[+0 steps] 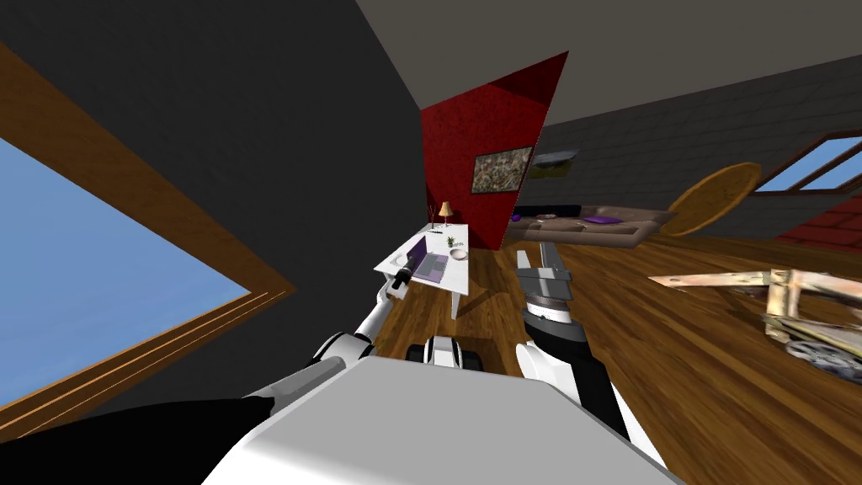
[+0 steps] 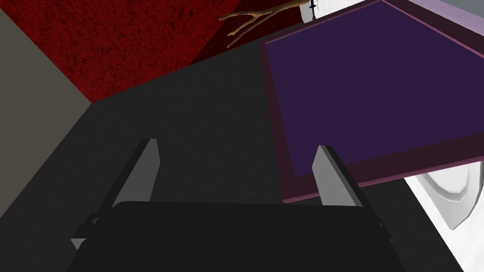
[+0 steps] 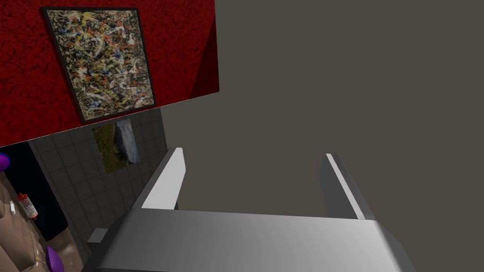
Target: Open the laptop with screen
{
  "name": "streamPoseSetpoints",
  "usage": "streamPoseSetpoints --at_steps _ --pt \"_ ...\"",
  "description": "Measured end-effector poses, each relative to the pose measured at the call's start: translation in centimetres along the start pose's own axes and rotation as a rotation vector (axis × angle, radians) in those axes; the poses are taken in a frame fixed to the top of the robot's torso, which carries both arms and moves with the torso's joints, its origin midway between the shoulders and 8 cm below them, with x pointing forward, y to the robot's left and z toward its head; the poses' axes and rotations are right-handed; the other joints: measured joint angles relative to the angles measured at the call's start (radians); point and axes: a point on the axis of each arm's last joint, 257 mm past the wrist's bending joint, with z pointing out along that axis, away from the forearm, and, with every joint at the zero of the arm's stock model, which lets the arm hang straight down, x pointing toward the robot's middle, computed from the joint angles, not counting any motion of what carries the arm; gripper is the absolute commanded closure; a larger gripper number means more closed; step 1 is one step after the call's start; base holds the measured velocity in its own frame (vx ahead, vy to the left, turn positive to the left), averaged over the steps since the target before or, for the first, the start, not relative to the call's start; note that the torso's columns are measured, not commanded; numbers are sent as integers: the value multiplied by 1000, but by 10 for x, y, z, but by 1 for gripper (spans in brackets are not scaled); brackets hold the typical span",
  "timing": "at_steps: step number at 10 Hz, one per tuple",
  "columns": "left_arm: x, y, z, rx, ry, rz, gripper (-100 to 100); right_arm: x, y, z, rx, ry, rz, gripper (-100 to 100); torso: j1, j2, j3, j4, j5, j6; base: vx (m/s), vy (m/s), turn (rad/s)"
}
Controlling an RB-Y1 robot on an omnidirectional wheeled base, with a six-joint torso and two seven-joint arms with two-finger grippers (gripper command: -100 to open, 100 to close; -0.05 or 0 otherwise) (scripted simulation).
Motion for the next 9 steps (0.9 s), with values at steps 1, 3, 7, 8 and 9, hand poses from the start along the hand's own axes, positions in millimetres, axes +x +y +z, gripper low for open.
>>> streamPoseSetpoints --at_steps 1,3,7,8,9 --pt "1 2 5 -12 7 5 -100 0 0 0 0 0 0 0 0 1 0 0 0 0 -22 114 -48" --pt "0 12 9 -39 15 11 -100 0 0 0 0 0 0 0 -4 0 0 0 -1 0 -21 84 -48" --pt "0 21 21 -77 27 20 -100 0 0 0 0 0 0 0 -2 0 0 0 0 0 -19 81 -71" --pt "-2 26 23 -89 30 24 -100 0 0 0 0 0 0 0 -3 -1 0 0 -1 0 2 112 -78" --pt "-4 29 26 -101 32 27 -100 0 0 0 0 0 0 0 -1 -1 -1 0 0 0 -9 125 -85"
